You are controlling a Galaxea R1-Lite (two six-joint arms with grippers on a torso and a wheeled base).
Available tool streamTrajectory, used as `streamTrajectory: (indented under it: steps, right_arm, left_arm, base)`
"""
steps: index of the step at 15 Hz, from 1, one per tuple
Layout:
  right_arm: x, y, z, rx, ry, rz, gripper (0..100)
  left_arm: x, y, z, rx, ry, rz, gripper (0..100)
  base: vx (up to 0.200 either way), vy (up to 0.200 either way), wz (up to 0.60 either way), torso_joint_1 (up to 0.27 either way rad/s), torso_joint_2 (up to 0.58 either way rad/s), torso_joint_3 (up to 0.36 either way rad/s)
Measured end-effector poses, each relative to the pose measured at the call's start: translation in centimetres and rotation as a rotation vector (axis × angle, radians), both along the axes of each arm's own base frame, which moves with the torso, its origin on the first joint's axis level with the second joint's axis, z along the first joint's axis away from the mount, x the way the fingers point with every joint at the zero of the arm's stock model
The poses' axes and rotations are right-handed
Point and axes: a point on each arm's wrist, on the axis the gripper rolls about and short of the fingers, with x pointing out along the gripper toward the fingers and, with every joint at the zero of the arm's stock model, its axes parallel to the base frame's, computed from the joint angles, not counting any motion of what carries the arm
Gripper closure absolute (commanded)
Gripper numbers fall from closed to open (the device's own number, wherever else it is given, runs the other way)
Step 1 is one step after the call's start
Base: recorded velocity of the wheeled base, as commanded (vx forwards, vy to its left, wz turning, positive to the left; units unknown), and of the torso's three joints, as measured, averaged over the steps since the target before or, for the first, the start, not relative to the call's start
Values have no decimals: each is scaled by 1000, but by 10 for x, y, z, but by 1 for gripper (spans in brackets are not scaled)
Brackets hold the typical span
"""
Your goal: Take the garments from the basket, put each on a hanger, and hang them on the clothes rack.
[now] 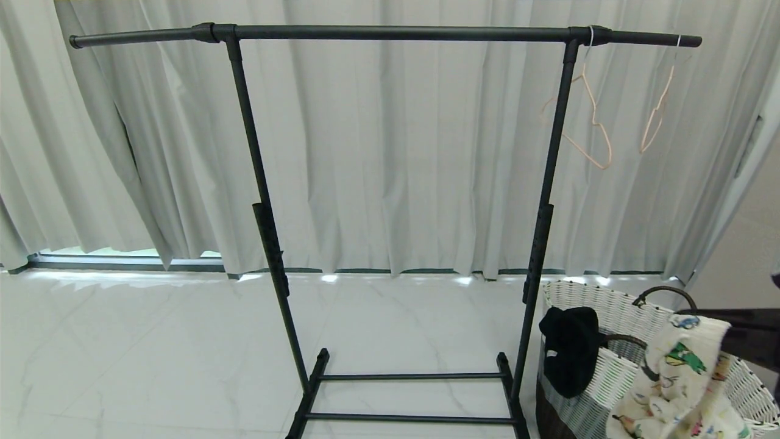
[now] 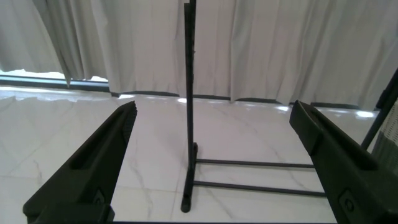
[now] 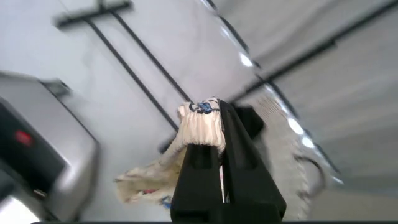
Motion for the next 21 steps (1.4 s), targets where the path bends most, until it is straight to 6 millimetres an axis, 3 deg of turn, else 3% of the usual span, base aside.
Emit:
streamTrajectory:
  steps: [4, 8, 13, 21]
  right_arm:
    - [32, 66, 25, 75, 65, 49, 100]
    - [51, 112, 16, 64, 86, 89, 100]
    - [55, 134, -1, 18, 128, 102, 100]
    - [61, 145, -13, 11, 151, 37, 100]
  left_arm:
    - [0, 0, 0, 0, 0, 0, 0]
    - [0, 0, 0, 0, 0, 0, 0]
    - [0, 0, 0, 0, 0, 0, 0]
    - [0, 0, 0, 36, -1, -6, 0]
  base:
    - [0, 0, 0, 0, 0, 0]
    - [0, 0, 0, 0, 0, 0]
    - [0, 0, 0, 0, 0, 0]
    - [0, 0, 0, 0, 0, 0]
